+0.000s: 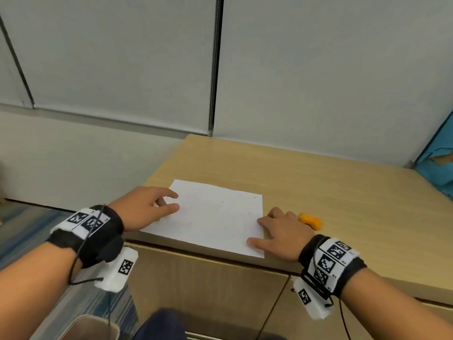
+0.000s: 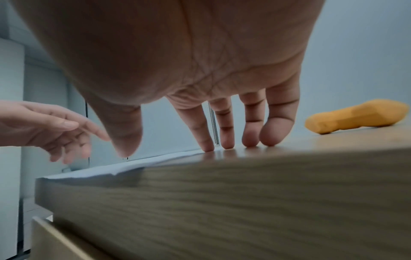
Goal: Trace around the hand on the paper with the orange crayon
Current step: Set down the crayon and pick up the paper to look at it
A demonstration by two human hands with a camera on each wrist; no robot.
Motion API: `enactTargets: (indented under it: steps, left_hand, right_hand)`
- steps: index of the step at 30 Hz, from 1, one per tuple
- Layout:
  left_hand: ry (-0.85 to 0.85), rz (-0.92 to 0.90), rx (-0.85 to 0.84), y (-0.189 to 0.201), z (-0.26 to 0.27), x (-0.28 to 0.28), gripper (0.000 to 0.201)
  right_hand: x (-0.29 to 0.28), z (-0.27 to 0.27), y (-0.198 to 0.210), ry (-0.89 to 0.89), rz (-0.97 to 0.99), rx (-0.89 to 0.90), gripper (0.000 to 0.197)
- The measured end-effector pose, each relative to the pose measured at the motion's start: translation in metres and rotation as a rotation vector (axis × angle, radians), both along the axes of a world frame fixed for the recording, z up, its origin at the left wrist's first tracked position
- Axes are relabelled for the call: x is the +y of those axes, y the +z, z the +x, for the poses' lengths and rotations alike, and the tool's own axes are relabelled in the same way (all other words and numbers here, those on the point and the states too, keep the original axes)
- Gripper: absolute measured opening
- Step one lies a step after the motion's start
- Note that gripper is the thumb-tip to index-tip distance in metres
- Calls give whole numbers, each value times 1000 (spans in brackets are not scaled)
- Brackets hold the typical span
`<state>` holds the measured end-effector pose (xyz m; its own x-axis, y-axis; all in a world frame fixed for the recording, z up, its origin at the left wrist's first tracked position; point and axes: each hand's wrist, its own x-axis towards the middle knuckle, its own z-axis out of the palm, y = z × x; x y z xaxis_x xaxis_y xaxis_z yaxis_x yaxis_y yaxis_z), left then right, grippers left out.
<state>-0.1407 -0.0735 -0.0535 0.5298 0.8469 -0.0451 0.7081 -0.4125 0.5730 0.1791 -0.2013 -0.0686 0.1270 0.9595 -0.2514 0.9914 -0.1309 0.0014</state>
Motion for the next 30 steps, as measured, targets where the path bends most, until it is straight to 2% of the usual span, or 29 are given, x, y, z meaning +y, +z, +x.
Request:
enactTargets:
  steps: [2,4,7,9,11,14,16,19,22,24,25,28,30]
  left_hand:
    - [114,-49,-37,-11,-25,-2,43]
    - [210,-107,-56,-21,-45,-6,46]
    - [318,-84,24,-32,-68,-8,45]
    - [380,-123,16,-41,-79,-7,53]
    - [435,-213,-143,-51,-82,-4,57]
    - [471,-335,-447,-60,-80,-5,47]
    - [443,-363,-533,-65,-83,-4,44]
    - [396,-365,-595,-73,-98,-5,59]
    - [371,-366,-672,-75,-116,-13,56]
    - [363,-379,-731,-76,-129,-20,49]
    - [365,-385,-770,-77,-136,-25,48]
    - [386,-405,-867,-87,-158,-41,51]
    - [382,-424,-908,-99,-174,-53,63]
  right_hand:
    - [0,-8,3,24,-7,-5,93]
    - [2,-16,5,52,-16,-2,101]
    - [5,-27,6,86,-31,3,109]
    - [7,-34,5,101,-33,2,113]
    - [8,-42,5,115,-31,0,115]
    - [12,-54,4,134,-18,4,117]
    - [13,-61,3,132,0,25,115]
    - [11,-69,-1,125,32,97,102]
    - [4,-75,-5,79,158,303,77]
    - [-5,-80,-6,12,291,496,48]
    - [-10,-84,-8,-38,317,591,39]
    - [-23,-98,-19,-200,172,857,49]
    - [-24,-111,-30,-326,21,1082,59]
